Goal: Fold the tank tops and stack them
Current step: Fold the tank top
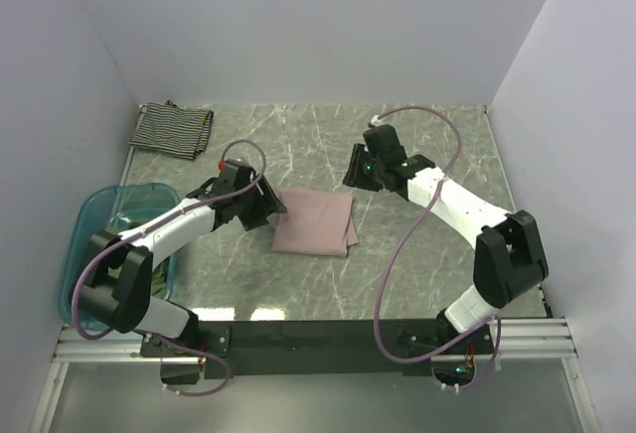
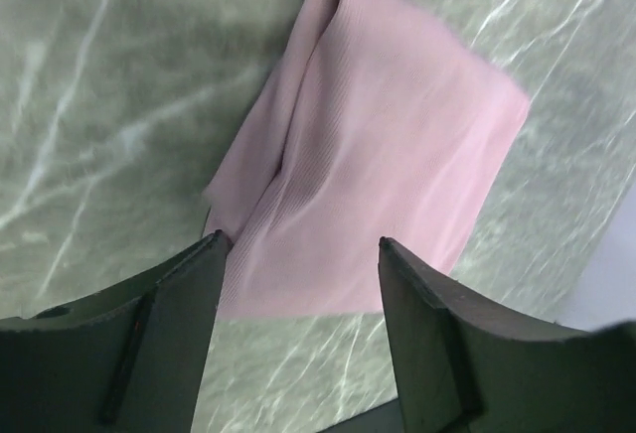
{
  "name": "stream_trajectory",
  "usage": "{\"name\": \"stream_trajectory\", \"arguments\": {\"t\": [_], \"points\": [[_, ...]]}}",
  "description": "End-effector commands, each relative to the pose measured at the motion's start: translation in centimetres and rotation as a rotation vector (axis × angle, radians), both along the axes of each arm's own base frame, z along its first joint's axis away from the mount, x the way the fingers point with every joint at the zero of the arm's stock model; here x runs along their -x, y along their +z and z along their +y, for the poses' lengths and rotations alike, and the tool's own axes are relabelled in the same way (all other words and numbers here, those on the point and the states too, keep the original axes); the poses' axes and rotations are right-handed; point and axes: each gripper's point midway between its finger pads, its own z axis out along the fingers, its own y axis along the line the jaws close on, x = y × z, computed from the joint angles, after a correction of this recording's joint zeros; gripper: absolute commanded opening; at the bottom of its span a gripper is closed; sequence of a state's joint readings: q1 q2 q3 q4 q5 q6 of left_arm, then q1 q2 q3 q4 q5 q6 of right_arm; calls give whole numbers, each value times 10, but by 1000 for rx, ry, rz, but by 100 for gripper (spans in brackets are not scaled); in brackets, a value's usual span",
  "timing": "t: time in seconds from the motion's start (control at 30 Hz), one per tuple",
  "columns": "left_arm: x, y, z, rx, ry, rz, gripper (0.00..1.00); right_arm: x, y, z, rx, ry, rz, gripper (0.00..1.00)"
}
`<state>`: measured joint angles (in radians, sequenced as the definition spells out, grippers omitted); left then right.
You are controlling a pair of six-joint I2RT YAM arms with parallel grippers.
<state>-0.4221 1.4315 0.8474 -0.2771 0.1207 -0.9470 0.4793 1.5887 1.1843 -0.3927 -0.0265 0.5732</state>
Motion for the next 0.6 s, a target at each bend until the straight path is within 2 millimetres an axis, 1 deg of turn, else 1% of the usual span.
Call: {"name": "stream_trajectory", "arguments": {"t": [0.0,0.03,0.1,0.13,0.17,0.2,0.23,0.27,0.3,0.33,0.37,0.4,0.43,0.47,0.5,0.53,0.57], "points": [[22,-3,-4,50,-31,32,69,11,-4,14,56,92,-26,45],[24,10,-5,97,0,15,68,10,-10,17,74,117,-17,45],[40,7,-4,133,60,59,66,7,-16,20,89,133,-15,45],[45,15,0,138,97,42,66,0,-22,22,108,146,-16,45],[55,15,-3,139,105,54,65,-4,-25,24,118,156,-18,45],[67,8,0,143,154,96,64,-9,-28,26,126,161,-19,45],[73,16,-2,165,164,71,63,-18,-33,31,141,171,-8,45],[88,10,-9,170,140,91,62,-25,-35,28,182,162,-18,45],[92,13,-18,214,152,99,59,-30,-38,26,206,155,-10,44],[97,12,-24,227,144,107,56,-40,-39,31,212,154,-18,44],[109,6,-35,227,109,130,52,-46,-40,30,229,150,-26,44],[110,5,-42,238,100,137,50,-50,-41,32,236,147,-30,44],[115,-7,-48,210,88,170,48,-57,-42,35,238,146,-35,44],[121,-7,-59,219,46,182,46,-60,-43,36,242,142,-37,44],[123,-10,-66,220,27,191,46,-65,-42,34,250,129,-41,44],[123,-17,-72,207,17,202,46,-69,-46,37,258,132,-35,44],[125,-17,-79,204,-7,199,46,-70,-48,38,263,132,-32,44]]}}
